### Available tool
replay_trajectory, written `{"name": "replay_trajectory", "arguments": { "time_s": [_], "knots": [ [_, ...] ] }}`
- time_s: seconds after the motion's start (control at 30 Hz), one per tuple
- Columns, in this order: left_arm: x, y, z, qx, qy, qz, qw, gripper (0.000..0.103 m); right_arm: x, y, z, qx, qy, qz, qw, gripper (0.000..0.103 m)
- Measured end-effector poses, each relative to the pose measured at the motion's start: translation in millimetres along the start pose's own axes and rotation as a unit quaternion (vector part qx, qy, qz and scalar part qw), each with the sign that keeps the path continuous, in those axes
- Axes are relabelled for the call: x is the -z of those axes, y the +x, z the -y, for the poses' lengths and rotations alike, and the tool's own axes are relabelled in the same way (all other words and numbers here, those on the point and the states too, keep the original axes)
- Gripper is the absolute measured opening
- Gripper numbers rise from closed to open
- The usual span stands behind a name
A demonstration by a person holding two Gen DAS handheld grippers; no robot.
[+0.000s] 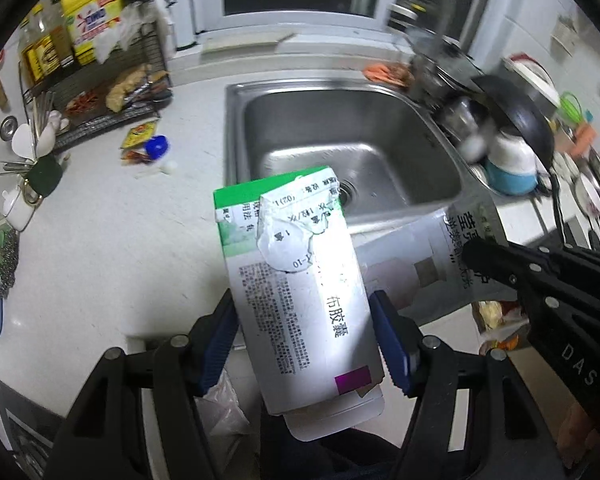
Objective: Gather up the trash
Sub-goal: 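Carry the medicine box and packet down over the red bin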
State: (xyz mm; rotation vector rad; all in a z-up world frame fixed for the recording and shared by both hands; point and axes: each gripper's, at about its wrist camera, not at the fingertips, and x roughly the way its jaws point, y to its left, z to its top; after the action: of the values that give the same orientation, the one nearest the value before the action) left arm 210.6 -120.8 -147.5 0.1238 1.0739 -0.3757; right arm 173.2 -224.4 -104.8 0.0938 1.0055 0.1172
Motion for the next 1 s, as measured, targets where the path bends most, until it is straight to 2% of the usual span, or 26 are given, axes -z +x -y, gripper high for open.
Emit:
{"name": "replay_trajectory", "arguments": {
  "time_s": [0.27,0.5,0.6,0.77,1.0],
  "knots": [
    [43.1,14.2,56.0,0.012,0.031,-0.031,0.9990,0.063,65.8,-20.0,37.5,0.010,0.039,-0.021,0.999,0.001],
    [78.5,58.4,85.6,0.022,0.056,-0.087,0.9944,0.063,109.7,4.2,64.3,0.023,0.080,-0.068,0.994,0.001],
    [92.9,81.4,92.9,0.024,0.067,-0.114,0.9910,0.063,129.6,23.1,76.7,0.026,0.098,-0.091,0.991,0.001],
    [115.2,142.1,98.6,0.032,0.073,-0.158,0.9842,0.063,161.7,71.9,94.6,0.039,0.115,-0.127,0.985,0.001],
    [147.3,245.3,95.5,0.044,0.070,-0.180,0.9802,0.063,205.8,156.6,126.7,0.046,0.122,-0.153,0.980,0.001]
  ]
}}
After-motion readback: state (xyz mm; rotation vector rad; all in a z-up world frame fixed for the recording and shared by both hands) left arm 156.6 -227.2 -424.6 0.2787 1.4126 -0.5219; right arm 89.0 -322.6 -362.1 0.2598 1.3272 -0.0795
